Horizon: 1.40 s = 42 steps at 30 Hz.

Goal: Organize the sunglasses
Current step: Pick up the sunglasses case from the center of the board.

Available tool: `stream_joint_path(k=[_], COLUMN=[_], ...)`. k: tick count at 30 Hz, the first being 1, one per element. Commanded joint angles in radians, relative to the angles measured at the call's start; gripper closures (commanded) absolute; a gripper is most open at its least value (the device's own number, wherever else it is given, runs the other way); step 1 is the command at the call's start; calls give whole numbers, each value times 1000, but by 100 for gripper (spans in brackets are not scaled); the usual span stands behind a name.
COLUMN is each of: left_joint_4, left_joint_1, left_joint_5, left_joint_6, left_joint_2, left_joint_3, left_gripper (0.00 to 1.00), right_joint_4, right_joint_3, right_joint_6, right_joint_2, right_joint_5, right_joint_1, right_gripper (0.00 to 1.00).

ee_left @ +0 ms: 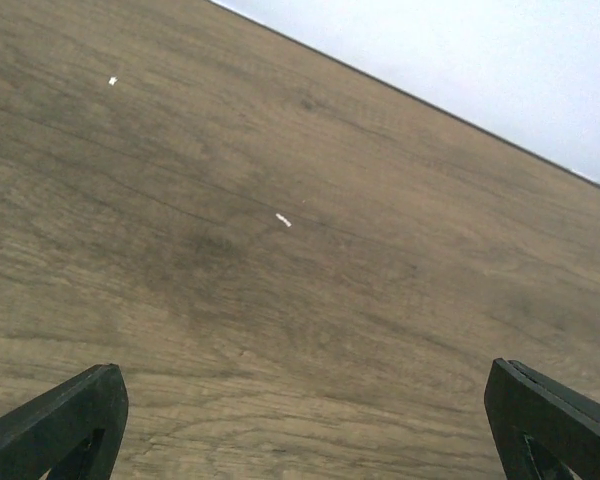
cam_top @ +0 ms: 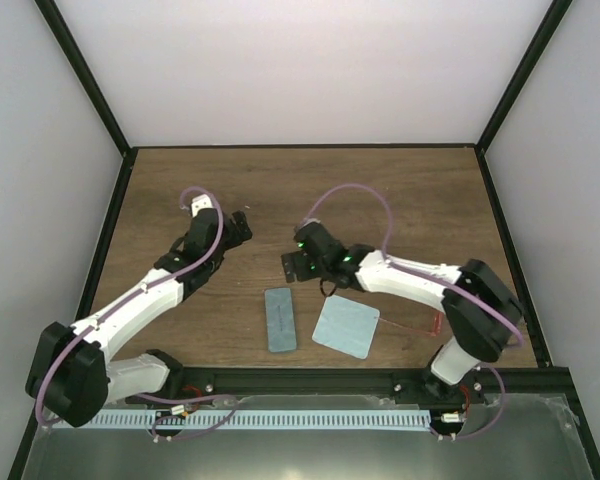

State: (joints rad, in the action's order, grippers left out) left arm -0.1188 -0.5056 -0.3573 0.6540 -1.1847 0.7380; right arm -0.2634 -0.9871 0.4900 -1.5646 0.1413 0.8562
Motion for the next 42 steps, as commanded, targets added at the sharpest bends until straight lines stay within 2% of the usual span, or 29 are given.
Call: stream_joint_path(k=[1,7,13,17,20,33,42], left_joint_4=[-24,-28,-35,-39,-45,-54,-53], left_joint_1=[-1,-2,-2,-2,-2,-2,-2], left_joint_5=[-25,-42,-70,-75,-78,-87,-68], left_joint_6=[7,10,19,19,21,32,39], left_joint_2=[-22,-8,-1,-6,-5,-8,-16], left_joint_3=[19,15,13,15,17,17,20], left_gripper=[0,0,0,0,0,0,0], right_joint_4=[-86,-97,-107,-213,-291,-261,-271], right_joint_3=[-101,-134,-160,-244,-301,-187,-237], right_joint_6=[8,22,28,93,170,378,423], right_joint_2=[-86,-130,-169,-219,-247,-241,-291], right_joint_5=[121,105,107,208,219,147,168], right_joint_1=[97,137,181,238,252,279,325], right_gripper=[3,9,5,4,3,7,6])
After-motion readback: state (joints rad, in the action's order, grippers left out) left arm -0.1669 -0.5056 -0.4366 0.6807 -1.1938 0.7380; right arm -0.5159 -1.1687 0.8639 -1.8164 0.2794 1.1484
